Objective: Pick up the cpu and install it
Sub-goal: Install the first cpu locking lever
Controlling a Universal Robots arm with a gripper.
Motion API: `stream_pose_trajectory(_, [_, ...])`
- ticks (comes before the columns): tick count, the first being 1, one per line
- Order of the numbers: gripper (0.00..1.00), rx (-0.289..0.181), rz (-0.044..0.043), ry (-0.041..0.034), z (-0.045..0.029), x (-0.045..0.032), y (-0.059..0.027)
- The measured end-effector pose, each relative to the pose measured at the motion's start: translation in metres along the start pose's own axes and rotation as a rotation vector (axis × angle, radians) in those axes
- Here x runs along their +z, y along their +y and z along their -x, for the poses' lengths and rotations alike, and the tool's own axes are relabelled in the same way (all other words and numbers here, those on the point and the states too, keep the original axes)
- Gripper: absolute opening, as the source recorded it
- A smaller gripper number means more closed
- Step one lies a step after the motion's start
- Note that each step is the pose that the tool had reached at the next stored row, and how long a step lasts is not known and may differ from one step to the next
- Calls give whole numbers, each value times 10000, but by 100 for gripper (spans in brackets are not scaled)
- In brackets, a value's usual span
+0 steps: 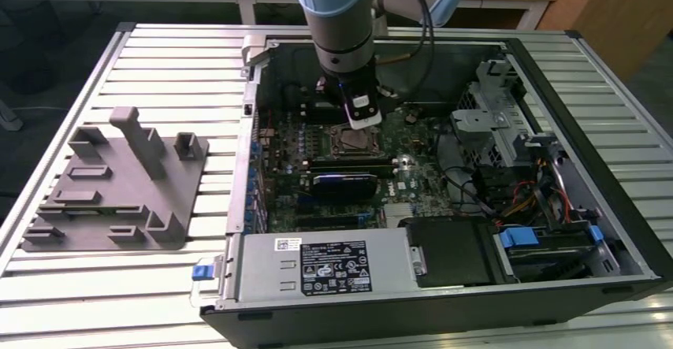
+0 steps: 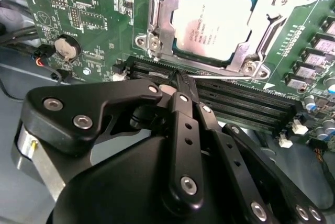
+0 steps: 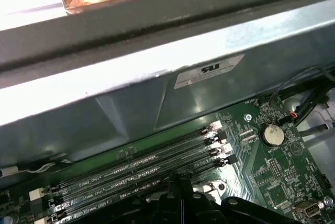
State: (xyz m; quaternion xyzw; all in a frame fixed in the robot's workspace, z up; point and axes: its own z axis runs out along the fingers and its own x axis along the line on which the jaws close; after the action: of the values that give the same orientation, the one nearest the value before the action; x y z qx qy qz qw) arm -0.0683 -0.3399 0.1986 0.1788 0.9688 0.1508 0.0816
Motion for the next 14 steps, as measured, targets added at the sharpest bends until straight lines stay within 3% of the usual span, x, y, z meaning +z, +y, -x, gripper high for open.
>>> stream_pose_trajectory(3, [11, -15, -70, -21, -2, 10, -2])
stream_pose_trajectory(14, [11, -18, -99, -23, -6, 57, -16])
